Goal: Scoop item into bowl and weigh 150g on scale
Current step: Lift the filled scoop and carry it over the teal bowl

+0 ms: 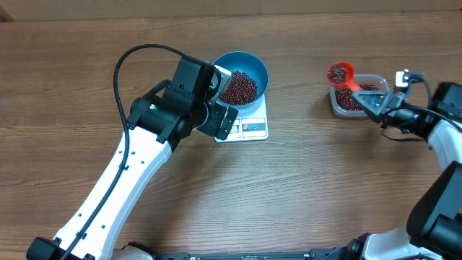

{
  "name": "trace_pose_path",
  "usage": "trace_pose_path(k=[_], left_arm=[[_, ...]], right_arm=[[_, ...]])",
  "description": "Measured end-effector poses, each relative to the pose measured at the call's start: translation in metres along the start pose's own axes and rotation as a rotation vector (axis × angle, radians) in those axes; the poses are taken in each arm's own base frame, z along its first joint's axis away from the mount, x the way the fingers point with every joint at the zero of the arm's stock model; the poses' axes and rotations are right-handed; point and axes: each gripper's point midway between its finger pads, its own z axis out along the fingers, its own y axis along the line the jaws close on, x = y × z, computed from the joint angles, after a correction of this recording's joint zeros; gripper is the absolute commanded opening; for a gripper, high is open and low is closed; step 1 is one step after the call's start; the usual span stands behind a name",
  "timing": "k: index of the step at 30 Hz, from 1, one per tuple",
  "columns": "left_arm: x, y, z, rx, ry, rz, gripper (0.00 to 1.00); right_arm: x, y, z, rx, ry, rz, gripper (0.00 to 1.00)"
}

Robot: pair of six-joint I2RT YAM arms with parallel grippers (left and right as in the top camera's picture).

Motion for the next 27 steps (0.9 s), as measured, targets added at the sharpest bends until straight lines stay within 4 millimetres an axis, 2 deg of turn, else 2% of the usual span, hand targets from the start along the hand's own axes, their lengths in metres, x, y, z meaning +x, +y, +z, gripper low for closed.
trace_pose_path(k=[8,16,20,27], left_arm=[[0.000,0.000,0.000,0.000,0.001,0.000,1.00],[0.000,0.000,0.000,0.000,0.000,0.000,1.00],[0.000,0.000,0.000,0.000,0.000,0.000,1.00],[0.000,0.000,0.000,0.000,0.000,0.000,0.99]], right_arm=[[0.011,0.036,0.059,-0.097,0.131,-0.148,0.04],[0.034,0.066,0.116,-0.136,0.221,-0.258,0.04],[0.044,0.067,0.137,-0.104,0.231,-0.270,0.05],[0.044,0.057,0.158,-0.006,0.185,-0.315,0.04]])
